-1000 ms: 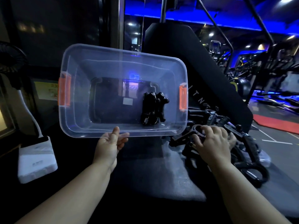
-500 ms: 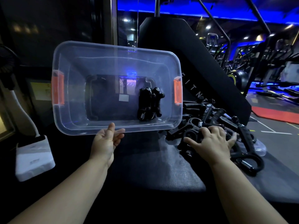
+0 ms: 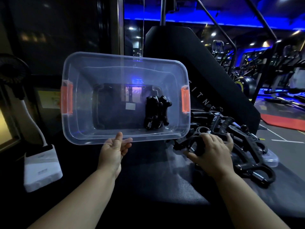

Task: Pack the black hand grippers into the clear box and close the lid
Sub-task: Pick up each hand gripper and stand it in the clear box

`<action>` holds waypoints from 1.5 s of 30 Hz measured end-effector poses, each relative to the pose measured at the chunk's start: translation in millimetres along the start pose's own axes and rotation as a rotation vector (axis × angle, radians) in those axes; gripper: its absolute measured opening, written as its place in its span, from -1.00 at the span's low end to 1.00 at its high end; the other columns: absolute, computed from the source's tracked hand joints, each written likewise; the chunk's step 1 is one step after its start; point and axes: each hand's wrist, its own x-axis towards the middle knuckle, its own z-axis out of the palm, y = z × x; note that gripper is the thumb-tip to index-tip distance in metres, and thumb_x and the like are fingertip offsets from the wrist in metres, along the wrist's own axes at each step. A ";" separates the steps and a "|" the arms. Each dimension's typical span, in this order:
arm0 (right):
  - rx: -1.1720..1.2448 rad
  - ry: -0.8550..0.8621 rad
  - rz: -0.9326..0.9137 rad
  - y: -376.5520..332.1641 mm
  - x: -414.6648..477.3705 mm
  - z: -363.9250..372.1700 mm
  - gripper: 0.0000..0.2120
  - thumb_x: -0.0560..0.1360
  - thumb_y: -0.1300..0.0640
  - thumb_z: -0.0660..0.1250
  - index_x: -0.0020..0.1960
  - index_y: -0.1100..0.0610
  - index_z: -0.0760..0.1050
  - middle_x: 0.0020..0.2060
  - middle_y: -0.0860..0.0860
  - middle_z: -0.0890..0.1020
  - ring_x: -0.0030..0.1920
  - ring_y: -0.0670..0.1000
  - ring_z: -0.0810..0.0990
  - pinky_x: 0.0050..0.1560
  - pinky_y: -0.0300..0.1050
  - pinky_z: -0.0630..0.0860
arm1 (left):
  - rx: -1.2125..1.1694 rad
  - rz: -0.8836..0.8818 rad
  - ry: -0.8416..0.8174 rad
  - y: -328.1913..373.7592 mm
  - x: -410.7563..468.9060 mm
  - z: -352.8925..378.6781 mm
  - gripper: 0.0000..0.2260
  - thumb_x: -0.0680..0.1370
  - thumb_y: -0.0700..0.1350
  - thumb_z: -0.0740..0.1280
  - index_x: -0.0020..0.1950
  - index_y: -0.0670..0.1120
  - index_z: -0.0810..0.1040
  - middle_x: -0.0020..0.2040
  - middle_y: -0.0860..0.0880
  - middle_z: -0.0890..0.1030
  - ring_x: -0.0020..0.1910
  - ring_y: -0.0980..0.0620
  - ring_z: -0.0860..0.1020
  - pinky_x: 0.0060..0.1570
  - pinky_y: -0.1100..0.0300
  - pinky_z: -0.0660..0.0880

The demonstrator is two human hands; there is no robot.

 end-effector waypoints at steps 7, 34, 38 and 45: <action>0.344 -0.007 -0.018 -21.3 1.0 -8.9 -0.33 0.25 -0.38 0.29 0.14 0.08 0.55 -0.02 -0.02 0.64 0.05 0.04 0.54 0.25 0.03 0.34 | 0.018 -0.002 0.001 -0.9 1.8 -0.8 -0.84 0.59 0.00 0.23 -0.11 -0.06 0.44 -0.22 -0.02 0.67 -0.23 0.07 0.58 -0.16 0.21 0.45; 1.018 -0.685 0.566 -43.9 32.7 -69.1 -0.73 0.57 -0.15 0.20 0.05 -0.02 0.57 -0.20 0.07 0.65 -0.29 -0.02 0.61 -0.27 -0.09 0.62 | -0.009 -0.004 -0.018 2.1 -0.2 -1.0 -0.83 0.60 0.00 0.22 -0.08 -0.08 0.44 -0.29 0.00 0.68 -0.24 0.06 0.58 -0.16 0.21 0.46; 0.761 -0.578 0.499 -45.6 32.6 -69.5 -0.71 0.60 -0.16 0.12 0.01 -0.02 0.53 -0.20 0.17 0.69 -0.39 0.08 0.65 -0.49 -0.23 0.43 | -0.013 -0.006 -0.020 1.1 0.9 -0.9 -0.83 0.60 0.00 0.22 -0.06 -0.10 0.45 -0.28 0.00 0.67 -0.25 0.07 0.58 -0.16 0.21 0.46; 0.621 -0.377 0.382 -63.6 34.5 -59.0 -0.68 0.59 -0.02 0.19 0.33 -0.18 0.35 -0.24 -0.04 0.61 -0.43 0.01 0.62 -0.40 -0.14 0.51 | -0.014 -0.006 -0.019 2.0 -0.1 -1.4 -0.84 0.60 -0.02 0.22 -0.08 -0.09 0.45 -0.25 -0.02 0.67 -0.29 0.11 0.59 -0.22 0.26 0.46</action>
